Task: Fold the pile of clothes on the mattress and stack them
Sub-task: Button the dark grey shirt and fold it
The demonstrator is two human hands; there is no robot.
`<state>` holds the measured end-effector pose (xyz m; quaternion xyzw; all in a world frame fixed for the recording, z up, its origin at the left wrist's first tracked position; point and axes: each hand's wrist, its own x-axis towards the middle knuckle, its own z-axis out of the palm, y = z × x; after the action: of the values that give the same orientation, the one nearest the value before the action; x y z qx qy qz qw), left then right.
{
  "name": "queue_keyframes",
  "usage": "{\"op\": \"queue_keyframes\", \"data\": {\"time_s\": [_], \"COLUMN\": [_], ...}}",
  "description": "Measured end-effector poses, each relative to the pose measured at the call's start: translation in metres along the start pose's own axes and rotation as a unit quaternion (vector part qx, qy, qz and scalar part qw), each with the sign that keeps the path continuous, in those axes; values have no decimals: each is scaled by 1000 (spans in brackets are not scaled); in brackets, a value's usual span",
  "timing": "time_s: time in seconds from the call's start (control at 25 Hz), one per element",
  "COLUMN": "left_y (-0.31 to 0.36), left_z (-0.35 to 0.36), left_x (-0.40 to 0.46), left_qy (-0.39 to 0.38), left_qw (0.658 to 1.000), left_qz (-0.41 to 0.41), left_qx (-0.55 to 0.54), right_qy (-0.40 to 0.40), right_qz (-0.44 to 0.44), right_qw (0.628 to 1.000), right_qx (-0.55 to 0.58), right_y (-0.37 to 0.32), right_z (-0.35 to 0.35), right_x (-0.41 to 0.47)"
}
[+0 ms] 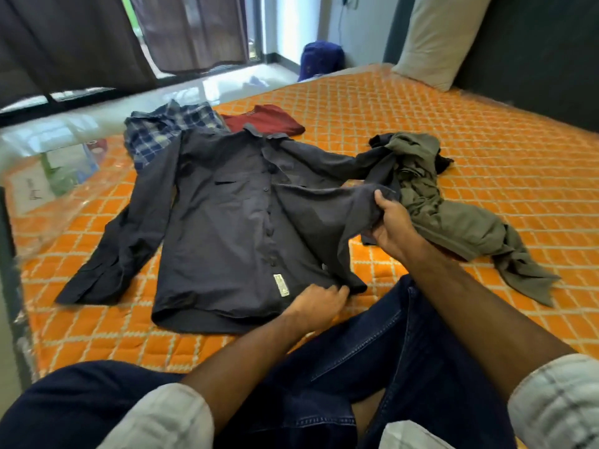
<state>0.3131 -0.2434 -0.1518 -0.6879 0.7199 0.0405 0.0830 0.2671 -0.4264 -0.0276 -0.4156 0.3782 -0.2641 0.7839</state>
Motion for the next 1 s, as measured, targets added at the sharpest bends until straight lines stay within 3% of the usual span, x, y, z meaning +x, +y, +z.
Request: {"op": "queue_keyframes", "data": {"time_s": [0.2,0.28,0.36,0.52,0.68,0.76,0.88,1.0], "left_y": [24,5,-29,-81,-112,-123,-140,-151], "left_z": [-26,-22,-17,-17,-9,-9,-17,-23], "left_x": [11,-16,-49,-104,-131,-139,-151,-163], "left_qy": [35,64,63,-116,-182,-207,-297,-397], "left_qw": [983,990,996,986,953,943,930,887], "left_qz": [42,85,66,-88,-197,-207,-159,-175], "left_qx": [-173,-97,0,83,138,158,149,158], "right_qy": [-39,-97,-138,-166,-203,-196,-186,-209], "right_qz": [-56,-31,8,61,94,81,44,-7], "right_qw": [993,987,979,971,959,965,972,962], "right_qx": [-93,-127,-149,-161,-176,-156,-138,-173], "right_y": [-24,-16,-1,38,59,61,59,64], "right_z": [-6,-5,-1,8,5,-1,-7,-1], "right_x": [-13,-17,-17,-10,-14,-12,-9,-24]}}
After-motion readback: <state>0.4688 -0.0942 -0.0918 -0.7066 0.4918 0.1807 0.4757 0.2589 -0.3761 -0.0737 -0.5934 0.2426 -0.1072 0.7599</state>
